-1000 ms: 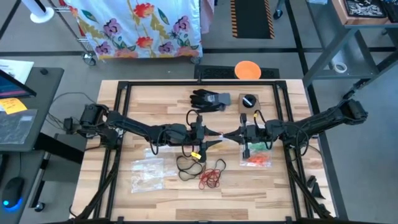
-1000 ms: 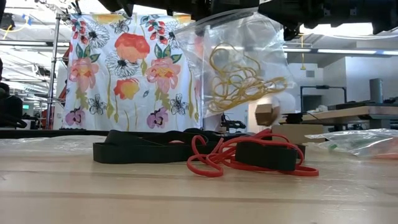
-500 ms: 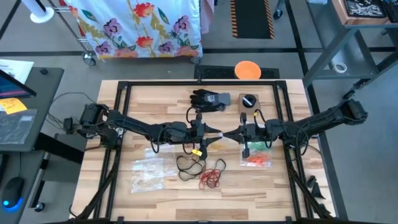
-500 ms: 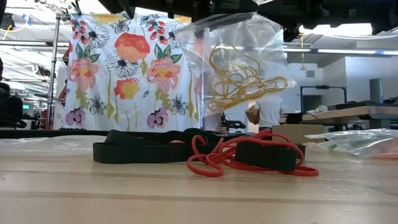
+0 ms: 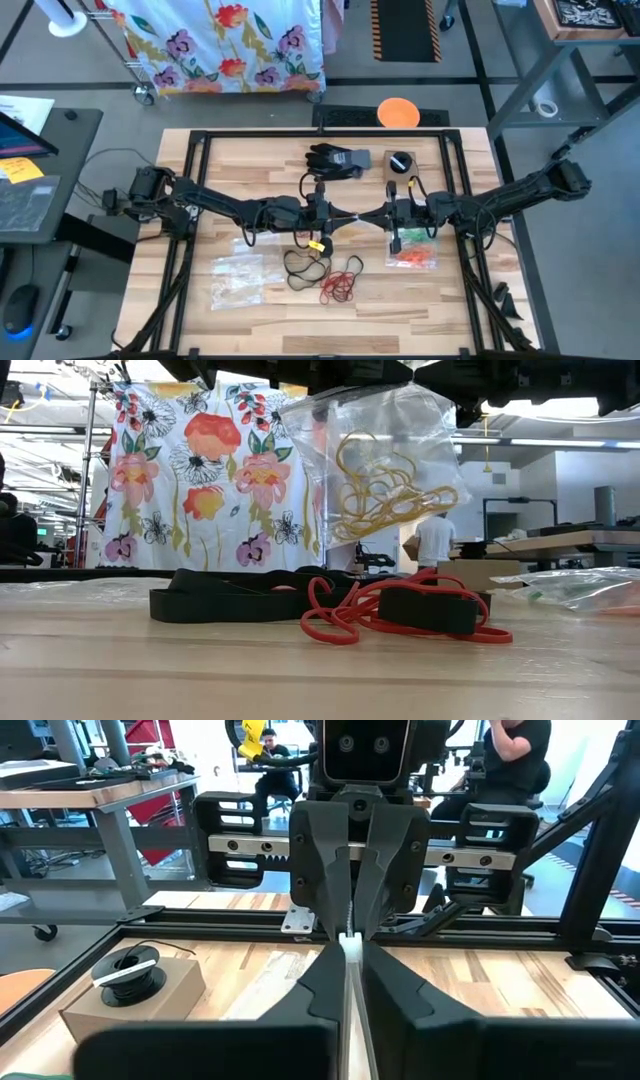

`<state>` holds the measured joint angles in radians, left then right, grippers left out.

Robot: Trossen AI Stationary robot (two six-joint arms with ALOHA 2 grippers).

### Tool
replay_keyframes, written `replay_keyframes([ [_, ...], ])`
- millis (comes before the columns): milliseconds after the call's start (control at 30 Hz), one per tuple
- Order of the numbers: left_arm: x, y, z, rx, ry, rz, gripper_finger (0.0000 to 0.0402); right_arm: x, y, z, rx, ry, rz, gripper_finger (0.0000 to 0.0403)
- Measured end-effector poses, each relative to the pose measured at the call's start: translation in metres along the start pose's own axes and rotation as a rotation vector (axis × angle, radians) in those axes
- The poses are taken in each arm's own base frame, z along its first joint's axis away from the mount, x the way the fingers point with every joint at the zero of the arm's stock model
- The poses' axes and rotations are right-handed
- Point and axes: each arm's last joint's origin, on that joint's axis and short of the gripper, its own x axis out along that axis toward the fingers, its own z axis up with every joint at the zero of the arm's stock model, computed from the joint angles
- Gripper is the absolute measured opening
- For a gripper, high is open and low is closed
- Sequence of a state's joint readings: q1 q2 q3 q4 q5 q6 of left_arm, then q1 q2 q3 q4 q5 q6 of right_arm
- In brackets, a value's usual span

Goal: Sort rubber bands
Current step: Close the transparent zip bag containing the yellow rubber bands

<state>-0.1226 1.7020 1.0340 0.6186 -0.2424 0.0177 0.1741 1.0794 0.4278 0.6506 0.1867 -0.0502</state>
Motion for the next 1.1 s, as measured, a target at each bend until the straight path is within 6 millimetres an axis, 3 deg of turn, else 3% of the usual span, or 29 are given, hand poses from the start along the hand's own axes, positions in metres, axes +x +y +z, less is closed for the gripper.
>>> replay_keyframes([
  [600, 0.0, -0.001, -0.003, -0.002, 0.033, -0.003, 0.0009, -0.001, 0.0, 0.0, -0.012, 0.007, -0.001, 0.0],
  [1100, 0.0, -0.001, -0.004, -0.007, 0.05, -0.001, 0.0007, -0.013, -0.003, 0.006, -0.034, 0.035, -0.033, 0.0],
])
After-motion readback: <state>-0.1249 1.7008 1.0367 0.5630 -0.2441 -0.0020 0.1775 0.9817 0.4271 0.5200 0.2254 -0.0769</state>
